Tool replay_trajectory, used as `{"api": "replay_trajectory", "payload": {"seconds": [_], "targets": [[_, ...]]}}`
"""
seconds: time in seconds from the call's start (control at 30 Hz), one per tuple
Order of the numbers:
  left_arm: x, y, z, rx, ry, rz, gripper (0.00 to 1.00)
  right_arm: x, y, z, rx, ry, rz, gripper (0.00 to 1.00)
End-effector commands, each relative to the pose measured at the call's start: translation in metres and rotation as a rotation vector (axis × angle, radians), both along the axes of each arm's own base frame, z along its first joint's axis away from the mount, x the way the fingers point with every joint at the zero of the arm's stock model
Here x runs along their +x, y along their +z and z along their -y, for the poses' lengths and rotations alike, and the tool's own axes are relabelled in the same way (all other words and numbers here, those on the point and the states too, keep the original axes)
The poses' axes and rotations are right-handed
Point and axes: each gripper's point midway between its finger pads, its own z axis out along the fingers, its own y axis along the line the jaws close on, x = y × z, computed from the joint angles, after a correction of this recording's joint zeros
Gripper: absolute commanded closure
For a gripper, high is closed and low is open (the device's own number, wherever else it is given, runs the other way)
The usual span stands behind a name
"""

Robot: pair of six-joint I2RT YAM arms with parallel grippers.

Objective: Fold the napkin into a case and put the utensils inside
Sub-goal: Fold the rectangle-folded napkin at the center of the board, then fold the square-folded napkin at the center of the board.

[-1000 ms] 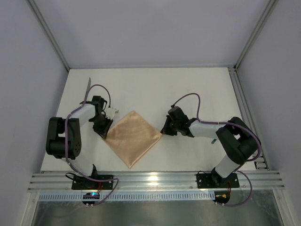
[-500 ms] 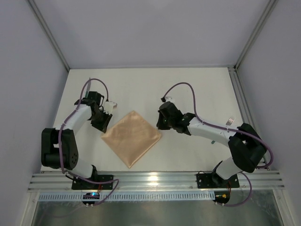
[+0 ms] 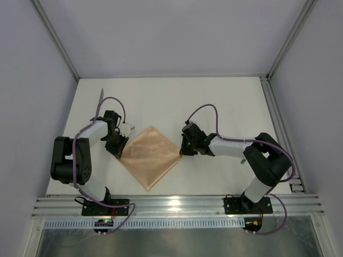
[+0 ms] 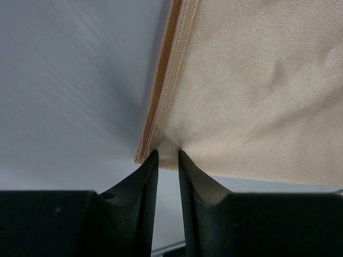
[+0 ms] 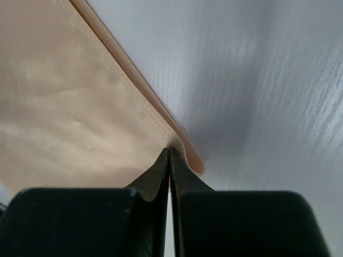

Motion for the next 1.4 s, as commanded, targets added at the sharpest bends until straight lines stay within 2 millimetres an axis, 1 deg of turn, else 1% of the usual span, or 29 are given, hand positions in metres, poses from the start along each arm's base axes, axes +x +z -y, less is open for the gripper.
{"api": "replay_trajectory", "payload": {"seconds": [0.0, 0.1, 0.13, 0.17, 0.2, 0.23, 0.27, 0.3, 0.33, 0.37, 0.43, 0.47, 0.53, 0.57, 0.63, 0.67, 0.7, 0.73, 0.77, 0.8, 0.83, 0.87, 0.9, 0.93, 1.03, 1.17, 1.23, 1.33, 1.37], "targets": [[0.003, -0.019, -0.005, 0.026, 0.001, 0.004, 0.76, -0.002, -0.014, 0.013, -0.011, -0.043, -0.029, 0.96], [0.004, -0.012, 0.001, -0.006, -0.002, 0.015, 0.76, 0.001, -0.004, 0.012, -0.021, -0.009, -0.006, 0.96], [0.007, -0.007, 0.003, -0.018, -0.004, 0.02, 0.76, 0.004, 0.005, 0.009, -0.016, 0.003, 0.014, 0.96], [0.008, 0.0, 0.004, -0.027, -0.004, 0.032, 0.75, 0.014, 0.021, 0.002, 0.0, 0.016, 0.047, 0.96], [0.009, 0.005, 0.01, -0.059, -0.008, 0.037, 0.75, 0.017, 0.031, -0.001, -0.002, 0.032, 0.062, 0.96], [0.006, 0.01, 0.012, -0.074, -0.012, 0.026, 0.74, 0.019, 0.045, -0.01, 0.024, 0.089, 0.087, 0.96], [0.011, 0.022, 0.016, -0.092, -0.017, 0.055, 0.73, 0.033, 0.073, -0.024, 0.06, 0.113, 0.148, 0.96], [0.012, 0.028, 0.019, -0.113, -0.022, 0.063, 0.72, 0.039, 0.085, -0.029, 0.064, 0.13, 0.17, 0.94], [0.013, 0.036, 0.025, -0.146, -0.025, 0.07, 0.69, 0.048, 0.093, -0.033, 0.049, 0.155, 0.203, 0.92], [0.015, 0.05, 0.029, -0.175, -0.025, 0.084, 0.66, 0.066, 0.122, -0.046, 0.076, 0.157, 0.268, 0.9], [0.018, 0.066, 0.037, -0.229, -0.019, 0.095, 0.58, 0.083, 0.133, -0.053, 0.059, 0.164, 0.301, 0.88], [0.021, 0.076, 0.038, -0.239, -0.01, 0.109, 0.57, 0.101, 0.138, -0.064, 0.062, 0.161, 0.312, 0.88], [0.027, 0.083, 0.038, -0.241, -0.008, 0.127, 0.56, 0.114, 0.133, -0.073, 0.048, 0.161, 0.299, 0.88], [0.03, 0.087, 0.038, -0.241, -0.006, 0.137, 0.56, 0.125, 0.128, -0.088, 0.055, 0.187, 0.289, 0.87], [0.031, 0.089, 0.038, -0.242, -0.002, 0.141, 0.56, 0.136, 0.12, -0.102, 0.062, 0.214, 0.27, 0.8], [0.032, 0.088, 0.036, -0.239, 0.003, 0.143, 0.56, 0.147, 0.135, -0.116, 0.089, 0.228, 0.298, 0.76], [0.033, 0.088, 0.034, -0.235, 0.009, 0.149, 0.56, 0.15, 0.103, -0.12, 0.049, 0.241, 0.238, 0.7], [0.034, 0.087, 0.033, -0.231, 0.015, 0.154, 0.55, 0.155, 0.097, -0.125, 0.043, 0.245, 0.23, 0.65], [0.035, 0.086, 0.027, -0.213, 0.03, 0.16, 0.54, 0.164, 0.103, -0.133, 0.057, 0.248, 0.248, 0.64], [0.036, 0.083, 0.025, -0.205, 0.044, 0.163, 0.53, 0.167, 0.082, -0.137, 0.045, 0.253, 0.223, 0.64], [0.036, 0.082, 0.023, -0.197, 0.052, 0.166, 0.53, 0.168, 0.079, -0.142, 0.056, 0.264, 0.222, 0.63], [0.037, 0.08, 0.02, -0.19, 0.062, 0.167, 0.52, 0.173, 0.082, -0.15, 0.076, 0.277, 0.237, 0.63], [0.036, 0.079, 0.019, -0.191, 0.064, 0.165, 0.52, 0.17, 0.069, -0.156, 0.088, 0.305, 0.213, 0.63], [0.036, 0.077, 0.019, -0.191, 0.064, 0.159, 0.52, 0.173, 0.071, -0.159, 0.1, 0.312, 0.221, 0.63], [0.035, 0.074, 0.016, -0.191, 0.076, 0.158, 0.52, 0.168, 0.053, -0.159, 0.087, 0.329, 0.187, 0.64], [0.033, 0.069, 0.015, -0.193, 0.082, 0.142, 0.52, 0.162, 0.043, -0.155, 0.084, 0.335, 0.169, 0.73], [0.032, 0.067, 0.016, -0.203, 0.083, 0.134, 0.52, 0.16, 0.042, -0.156, 0.092, 0.34, 0.168, 0.73], [0.032, 0.066, 0.018, -0.21, 0.084, 0.125, 0.52, 0.162, 0.053, -0.158, 0.103, 0.349, 0.196, 0.74], [0.032, 0.066, 0.018, -0.21, 0.085, 0.128, 0.52, 0.164, 0.062, -0.159, 0.111, 0.354, 0.214, 0.74]]}}
